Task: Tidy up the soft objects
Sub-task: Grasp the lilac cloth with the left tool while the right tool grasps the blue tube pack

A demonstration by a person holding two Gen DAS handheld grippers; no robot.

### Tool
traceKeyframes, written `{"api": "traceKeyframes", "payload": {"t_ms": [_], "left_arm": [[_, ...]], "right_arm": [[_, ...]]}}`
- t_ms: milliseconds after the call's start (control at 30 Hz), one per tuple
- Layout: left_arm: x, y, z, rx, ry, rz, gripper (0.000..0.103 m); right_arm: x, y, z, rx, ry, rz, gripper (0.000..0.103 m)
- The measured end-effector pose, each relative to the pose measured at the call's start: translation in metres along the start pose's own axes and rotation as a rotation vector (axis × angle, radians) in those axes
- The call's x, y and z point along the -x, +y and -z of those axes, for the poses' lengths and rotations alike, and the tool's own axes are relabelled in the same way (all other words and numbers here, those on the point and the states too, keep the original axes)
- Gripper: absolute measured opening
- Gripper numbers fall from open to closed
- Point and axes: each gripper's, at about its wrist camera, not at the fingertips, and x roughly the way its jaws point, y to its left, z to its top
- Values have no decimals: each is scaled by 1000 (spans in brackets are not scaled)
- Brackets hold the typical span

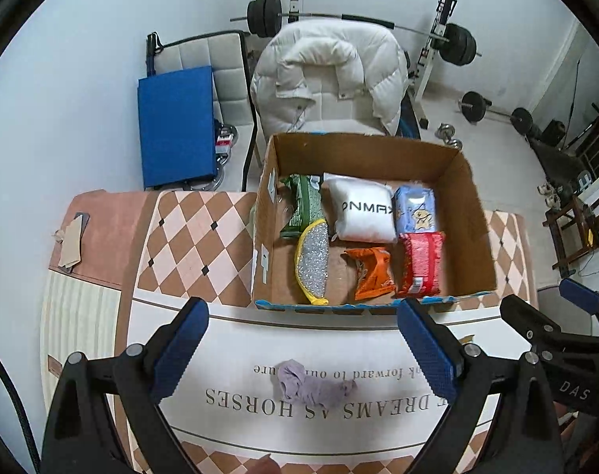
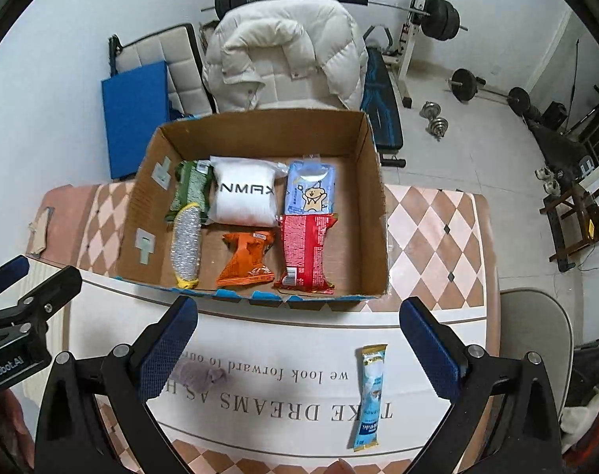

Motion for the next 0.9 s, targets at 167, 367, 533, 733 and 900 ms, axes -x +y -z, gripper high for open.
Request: {"api": "traceKeyframes", "payload": {"t_ms": [167,367,533,733,900], "left_arm": [[20,0,4,19,-34,12,98],[25,3,12,68,-31,24,98],[0,13,33,138,48,18,98],[-83,41,83,368,317,138,98],[-143,41,118,457,456,181,75]], "right_arm": [[20,0,8,-3,-43,-14,103],[12,0,15,-19,-53,-36,103],[-5,-16,27,-58,-12,-47,103],[-43,-49,61,-138,89,-29,103],[-93,-79,102,-214,206,-5,103]]}}
